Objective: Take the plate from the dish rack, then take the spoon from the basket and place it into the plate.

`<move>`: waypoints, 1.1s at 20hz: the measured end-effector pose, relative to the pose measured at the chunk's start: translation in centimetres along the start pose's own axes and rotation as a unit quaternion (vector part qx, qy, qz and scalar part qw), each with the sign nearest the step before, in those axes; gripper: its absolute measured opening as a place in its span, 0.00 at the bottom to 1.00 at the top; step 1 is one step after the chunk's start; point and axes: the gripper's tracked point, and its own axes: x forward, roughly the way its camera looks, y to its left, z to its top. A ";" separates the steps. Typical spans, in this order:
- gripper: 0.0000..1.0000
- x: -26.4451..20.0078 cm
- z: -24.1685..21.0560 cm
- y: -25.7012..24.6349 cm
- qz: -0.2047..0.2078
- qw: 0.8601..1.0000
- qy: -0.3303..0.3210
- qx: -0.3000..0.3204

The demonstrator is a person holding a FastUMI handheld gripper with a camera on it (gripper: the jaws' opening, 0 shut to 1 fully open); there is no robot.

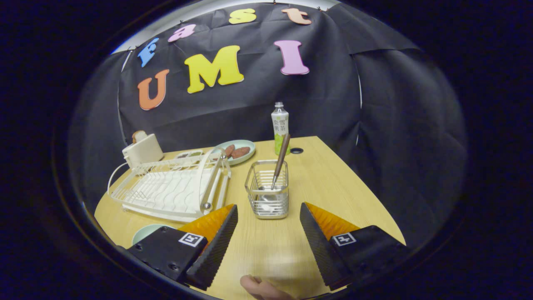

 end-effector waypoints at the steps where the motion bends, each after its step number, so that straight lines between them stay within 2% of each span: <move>1: 0.97 0.8 1.1 -0.4 -0.001 1.000 -0.012 -0.010; 6: 0.97 4.7 4.1 -0.2 0.002 1.000 -0.024 0.008; 11: 0.97 9.7 6.4 -0.9 -0.010 0.999 -0.019 0.047; 13: 0.96 11.4 6.5 -1.7 -0.027 0.998 -0.007 0.065; 16: 0.93 13.8 6.7 -2.3 -0.051 0.998 0.000 0.044; 18: 0.89 15.0 7.4 -1.8 -0.047 0.998 -0.012 0.027; 21: 0.58 16.2 6.6 -1.5 -0.059 0.998 0.003 0.002; 22: 0.52 16.3 6.6 -1.3 -0.055 0.998 0.005 0.007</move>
